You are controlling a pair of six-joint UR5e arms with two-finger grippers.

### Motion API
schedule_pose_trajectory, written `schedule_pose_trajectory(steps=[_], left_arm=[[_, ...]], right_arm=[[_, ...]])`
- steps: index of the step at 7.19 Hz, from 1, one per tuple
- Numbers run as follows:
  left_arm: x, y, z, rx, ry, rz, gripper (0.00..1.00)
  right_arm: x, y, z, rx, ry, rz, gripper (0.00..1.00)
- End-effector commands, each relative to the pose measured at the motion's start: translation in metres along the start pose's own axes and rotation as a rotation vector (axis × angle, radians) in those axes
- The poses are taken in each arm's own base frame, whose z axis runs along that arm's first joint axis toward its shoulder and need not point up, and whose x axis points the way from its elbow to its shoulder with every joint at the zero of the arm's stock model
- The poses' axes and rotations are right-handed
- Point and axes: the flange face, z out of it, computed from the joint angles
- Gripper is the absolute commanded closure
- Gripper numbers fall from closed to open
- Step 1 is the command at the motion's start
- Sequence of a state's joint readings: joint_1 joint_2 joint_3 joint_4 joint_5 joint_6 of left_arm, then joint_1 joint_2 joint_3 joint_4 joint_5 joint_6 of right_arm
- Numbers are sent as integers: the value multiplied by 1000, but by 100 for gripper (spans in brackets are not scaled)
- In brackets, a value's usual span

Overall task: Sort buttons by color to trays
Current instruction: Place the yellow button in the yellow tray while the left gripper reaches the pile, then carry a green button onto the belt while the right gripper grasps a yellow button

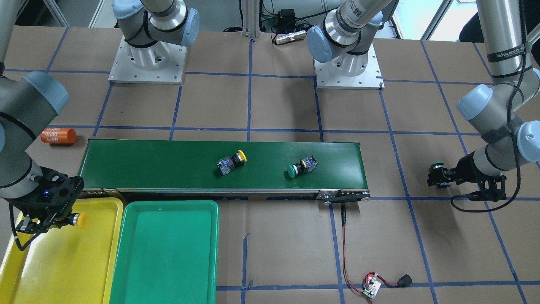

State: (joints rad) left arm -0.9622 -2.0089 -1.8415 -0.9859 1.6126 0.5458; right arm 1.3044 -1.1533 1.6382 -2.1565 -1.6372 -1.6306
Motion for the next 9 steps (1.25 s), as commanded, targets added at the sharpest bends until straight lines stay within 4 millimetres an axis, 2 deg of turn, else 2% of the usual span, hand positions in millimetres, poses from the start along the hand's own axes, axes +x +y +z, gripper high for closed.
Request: schedule_pose_trajectory(steps=[1,2,3,4,5,6,7,8,9], left_arm=[[-6,-1,13,-1,14,2,0],[-2,1,13,-7,16,0,16],[3,10,15,-15,20,-1,23],[6,21,23,-43,34,1,60],[7,20,18,-43,17,4,100],[9,22,9,-36,11,6,100],[21,31,-13,-58,26,18,100],[41,34,-38,-45,18,50,100],[87,36,-62,-40,0,145,100]], right_arm=[[8,6,19,38,-18,1,100],[7,6,26,37,-44,-3,1],[4,9,24,32,-67,-8,0],[2,12,12,34,-57,-6,0],[-25,12,-1,45,-107,-34,0],[-58,8,-18,50,-114,-54,0],[-96,3,-23,48,-123,-100,0],[-122,0,-15,48,-73,-241,0],[-139,-8,-6,56,-52,-272,0]])
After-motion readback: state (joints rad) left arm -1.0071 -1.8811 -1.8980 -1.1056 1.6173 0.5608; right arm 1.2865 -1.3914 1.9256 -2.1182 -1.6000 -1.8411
